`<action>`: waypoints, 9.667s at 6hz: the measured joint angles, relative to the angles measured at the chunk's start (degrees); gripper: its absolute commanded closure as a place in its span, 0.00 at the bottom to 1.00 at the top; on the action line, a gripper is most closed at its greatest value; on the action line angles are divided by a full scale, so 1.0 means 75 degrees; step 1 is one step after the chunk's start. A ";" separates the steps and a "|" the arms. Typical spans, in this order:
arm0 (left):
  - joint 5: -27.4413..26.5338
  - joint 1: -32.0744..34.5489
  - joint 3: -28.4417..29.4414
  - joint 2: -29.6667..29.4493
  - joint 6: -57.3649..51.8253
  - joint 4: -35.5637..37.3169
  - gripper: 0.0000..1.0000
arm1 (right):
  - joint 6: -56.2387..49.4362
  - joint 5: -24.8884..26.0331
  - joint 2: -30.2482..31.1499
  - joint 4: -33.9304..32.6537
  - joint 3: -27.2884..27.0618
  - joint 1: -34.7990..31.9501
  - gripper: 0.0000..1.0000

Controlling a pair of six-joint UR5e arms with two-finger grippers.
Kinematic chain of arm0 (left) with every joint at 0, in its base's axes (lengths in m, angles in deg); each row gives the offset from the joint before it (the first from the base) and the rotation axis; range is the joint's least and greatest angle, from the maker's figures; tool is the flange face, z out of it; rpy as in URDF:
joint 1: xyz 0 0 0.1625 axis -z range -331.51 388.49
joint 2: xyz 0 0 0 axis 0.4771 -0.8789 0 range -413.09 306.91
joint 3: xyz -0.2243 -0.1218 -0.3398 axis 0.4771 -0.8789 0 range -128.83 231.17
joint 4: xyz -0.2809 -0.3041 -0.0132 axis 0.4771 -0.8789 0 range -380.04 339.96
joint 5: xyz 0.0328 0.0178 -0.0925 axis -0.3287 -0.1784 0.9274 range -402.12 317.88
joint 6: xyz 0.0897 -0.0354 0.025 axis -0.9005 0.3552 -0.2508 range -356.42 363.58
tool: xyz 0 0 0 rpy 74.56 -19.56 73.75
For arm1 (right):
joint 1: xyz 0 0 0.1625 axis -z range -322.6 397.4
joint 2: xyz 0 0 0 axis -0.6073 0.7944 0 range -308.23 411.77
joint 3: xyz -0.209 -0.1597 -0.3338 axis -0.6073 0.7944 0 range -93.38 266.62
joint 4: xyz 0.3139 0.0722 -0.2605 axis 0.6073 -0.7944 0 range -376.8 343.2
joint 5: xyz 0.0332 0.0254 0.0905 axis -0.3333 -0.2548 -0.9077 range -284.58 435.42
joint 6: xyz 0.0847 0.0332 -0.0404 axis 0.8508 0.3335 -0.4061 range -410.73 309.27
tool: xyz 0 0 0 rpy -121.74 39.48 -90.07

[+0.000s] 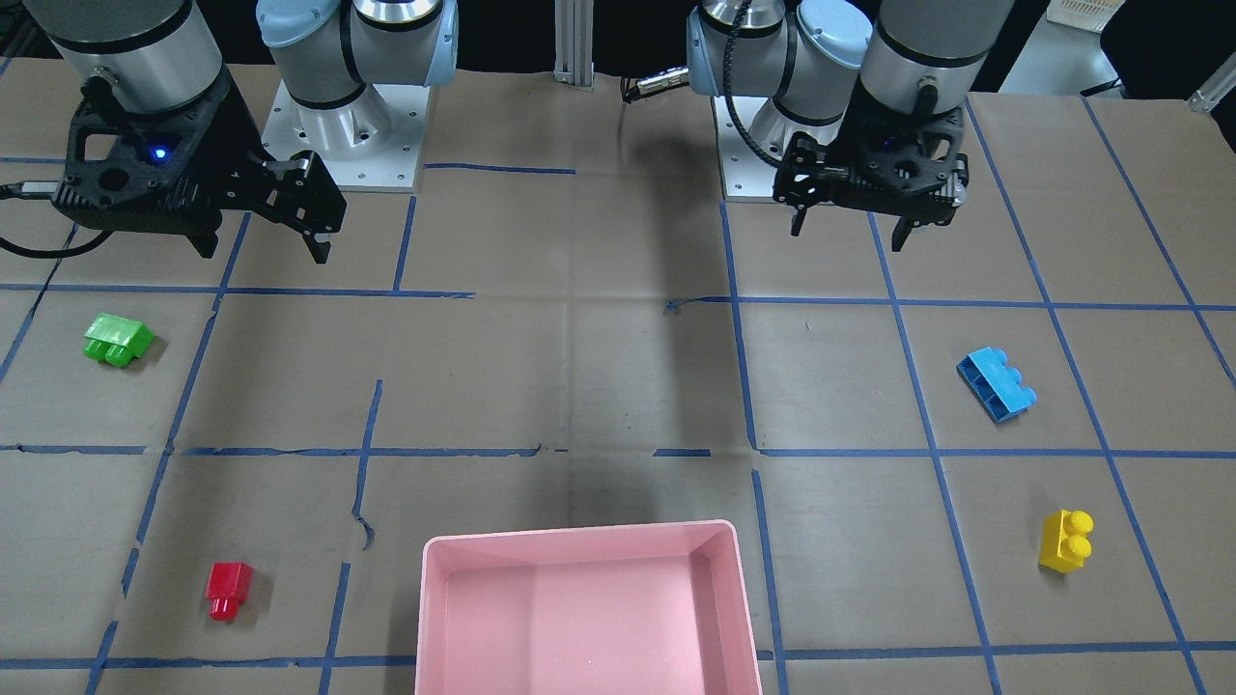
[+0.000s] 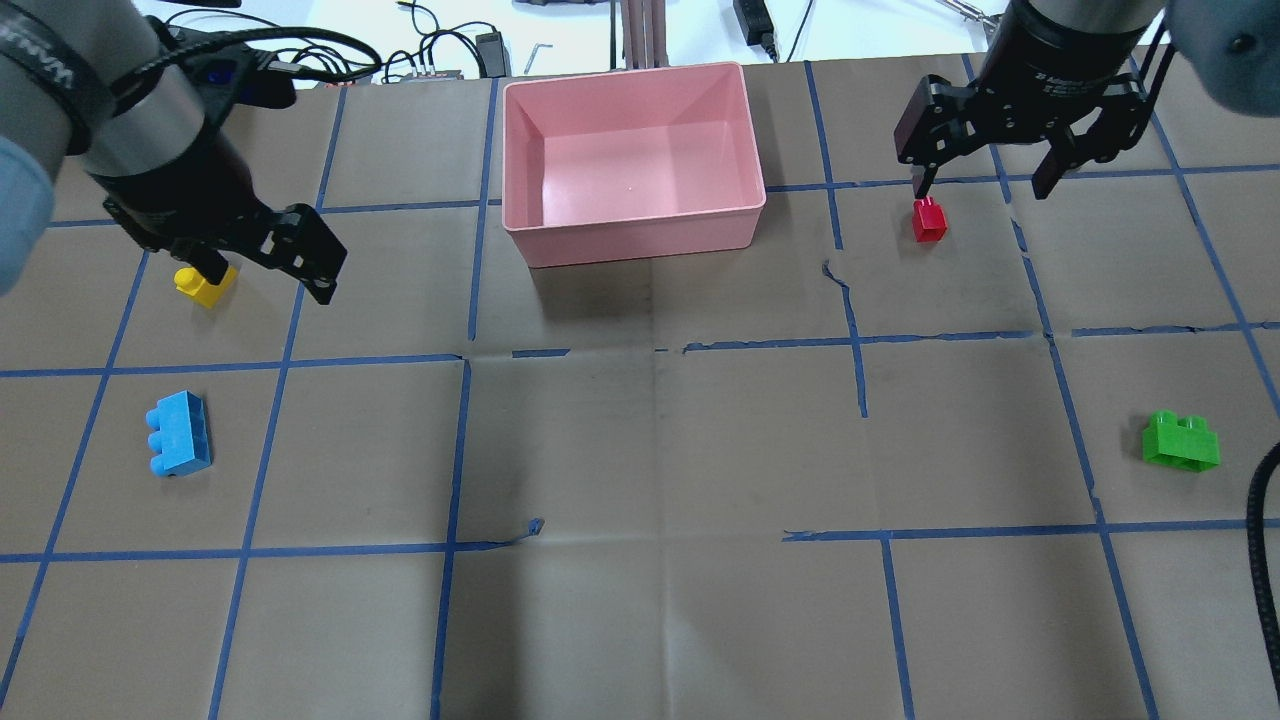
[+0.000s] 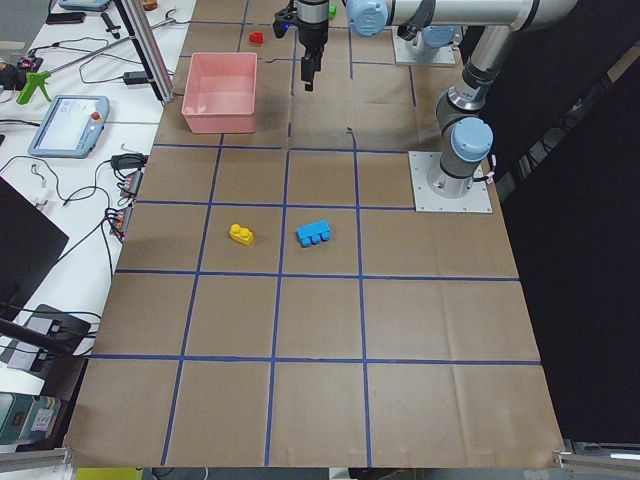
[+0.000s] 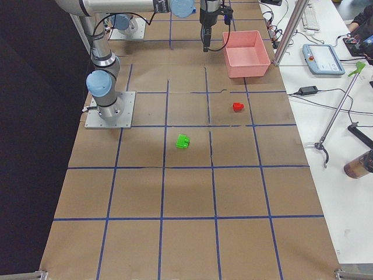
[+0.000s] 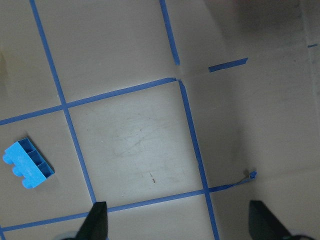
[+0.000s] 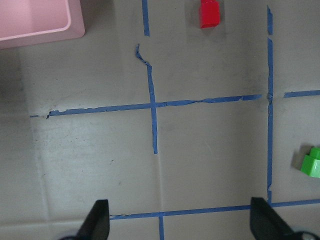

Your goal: Put all blocks into box

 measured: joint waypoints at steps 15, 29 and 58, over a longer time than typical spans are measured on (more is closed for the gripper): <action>0.0429 -0.4232 -0.1747 -0.3414 -0.0401 0.4253 0.02 | -0.3573 0.0514 -0.1994 -0.4455 -0.3808 0.4466 0.00; 0.0556 -0.4151 -0.1957 -0.3508 -0.0286 0.4348 0.94 | -0.3661 0.1135 -0.2026 -0.4913 -0.4234 0.4478 0.58; 0.0836 -0.2812 0.0976 -0.5434 -0.6933 0.5071 0.07 | 0.1621 -0.0172 -0.4989 -0.0307 0.5104 -0.2070 0.00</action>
